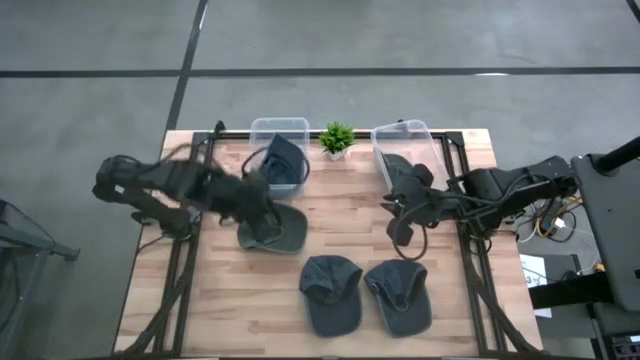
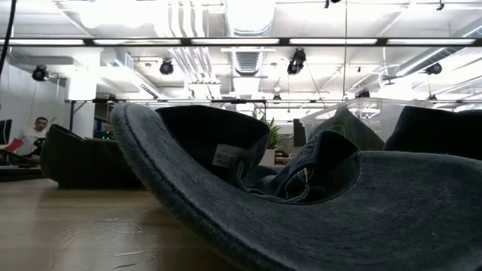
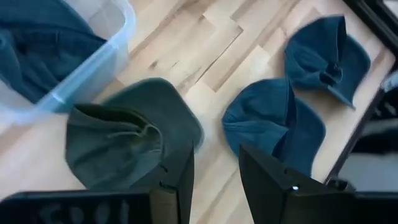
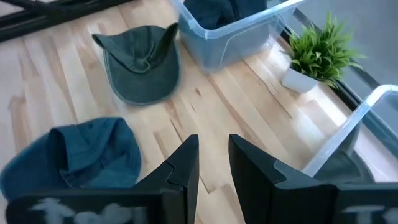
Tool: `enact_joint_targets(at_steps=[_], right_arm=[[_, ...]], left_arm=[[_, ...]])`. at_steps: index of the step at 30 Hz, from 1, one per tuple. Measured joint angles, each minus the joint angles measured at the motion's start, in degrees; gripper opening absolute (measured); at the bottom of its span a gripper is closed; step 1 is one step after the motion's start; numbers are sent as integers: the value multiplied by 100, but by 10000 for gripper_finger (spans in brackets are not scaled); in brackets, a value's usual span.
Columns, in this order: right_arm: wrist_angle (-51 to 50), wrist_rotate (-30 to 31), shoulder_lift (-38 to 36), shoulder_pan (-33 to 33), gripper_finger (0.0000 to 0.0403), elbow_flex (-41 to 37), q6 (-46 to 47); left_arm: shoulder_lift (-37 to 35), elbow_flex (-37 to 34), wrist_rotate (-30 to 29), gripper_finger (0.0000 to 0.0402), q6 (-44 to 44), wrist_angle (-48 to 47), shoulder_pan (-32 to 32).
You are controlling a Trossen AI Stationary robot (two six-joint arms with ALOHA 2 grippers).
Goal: Pick & Place hat
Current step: Put the left blue cap into the left transparent bin
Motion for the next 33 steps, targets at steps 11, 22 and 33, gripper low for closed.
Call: enact_joint_targets(at_steps=[11, 22, 33], right_arm=[[-39, -7, -392, 77, 82, 0, -667], [-59, -17, -726, 77, 82, -4, -1006], [-4, -86, -792, 77, 82, -11, -1230]], left_arm=[[1181, -9, -666, 154, -2929, -19, -1709], [2633, -15, -448, 167, -4524, 1110, -2222], [3402, -121, -260, 168, -5905, 2576, -2477]])
